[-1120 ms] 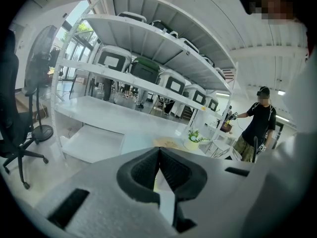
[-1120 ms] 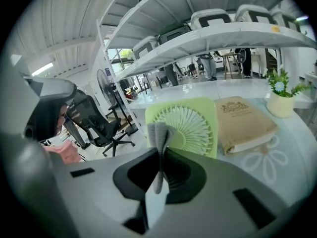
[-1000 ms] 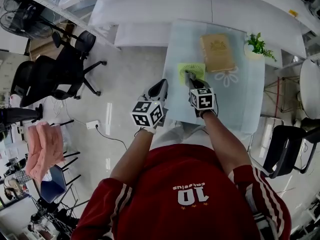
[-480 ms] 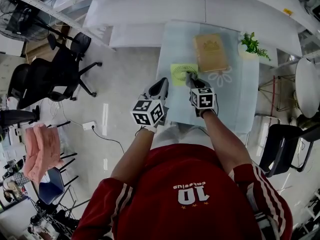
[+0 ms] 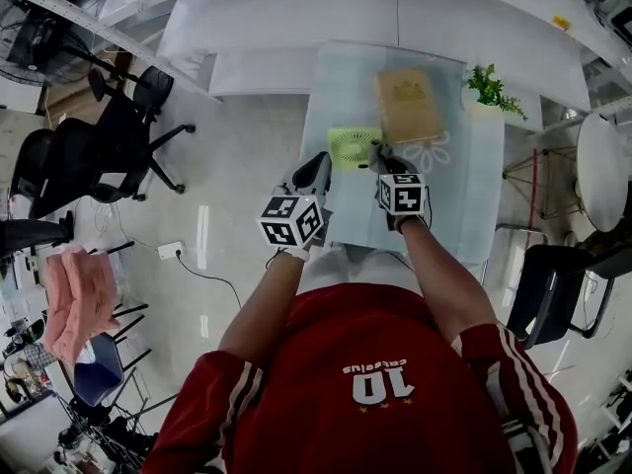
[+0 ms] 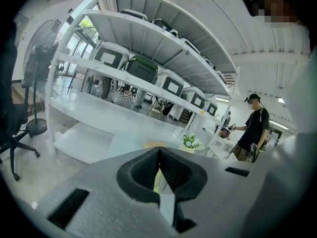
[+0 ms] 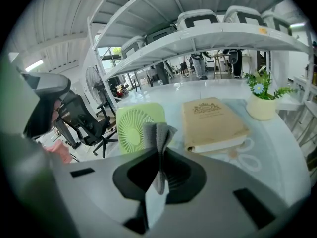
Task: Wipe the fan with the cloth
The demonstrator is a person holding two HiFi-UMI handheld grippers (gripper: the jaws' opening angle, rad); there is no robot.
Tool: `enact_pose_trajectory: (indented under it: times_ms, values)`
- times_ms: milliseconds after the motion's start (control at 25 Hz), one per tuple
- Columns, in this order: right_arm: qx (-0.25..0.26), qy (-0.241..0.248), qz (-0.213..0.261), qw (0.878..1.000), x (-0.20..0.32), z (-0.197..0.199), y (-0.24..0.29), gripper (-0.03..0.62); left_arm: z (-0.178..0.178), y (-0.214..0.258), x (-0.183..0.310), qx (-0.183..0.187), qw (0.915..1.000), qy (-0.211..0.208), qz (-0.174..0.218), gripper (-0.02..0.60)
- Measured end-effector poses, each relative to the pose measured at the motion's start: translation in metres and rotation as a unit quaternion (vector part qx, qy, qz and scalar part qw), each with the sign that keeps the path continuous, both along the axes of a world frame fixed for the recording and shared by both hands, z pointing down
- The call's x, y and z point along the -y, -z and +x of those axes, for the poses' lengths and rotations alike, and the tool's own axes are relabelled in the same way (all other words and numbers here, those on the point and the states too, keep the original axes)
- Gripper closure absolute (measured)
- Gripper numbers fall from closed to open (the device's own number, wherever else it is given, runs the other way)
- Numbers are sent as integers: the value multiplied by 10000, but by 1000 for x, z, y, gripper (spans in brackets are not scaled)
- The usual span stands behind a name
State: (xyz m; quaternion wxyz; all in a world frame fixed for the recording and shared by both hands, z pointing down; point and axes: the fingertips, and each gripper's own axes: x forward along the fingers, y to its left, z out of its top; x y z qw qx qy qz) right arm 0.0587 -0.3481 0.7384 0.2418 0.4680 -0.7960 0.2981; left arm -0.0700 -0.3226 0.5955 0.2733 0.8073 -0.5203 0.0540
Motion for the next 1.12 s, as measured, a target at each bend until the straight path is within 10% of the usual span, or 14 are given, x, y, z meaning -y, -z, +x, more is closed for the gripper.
enact_pose_trajectory:
  times_ms: [1120]
  values:
    - [-287,-454,19,9986,-14,30,9,571,15,-1,2,-180,9990,-399,43,577]
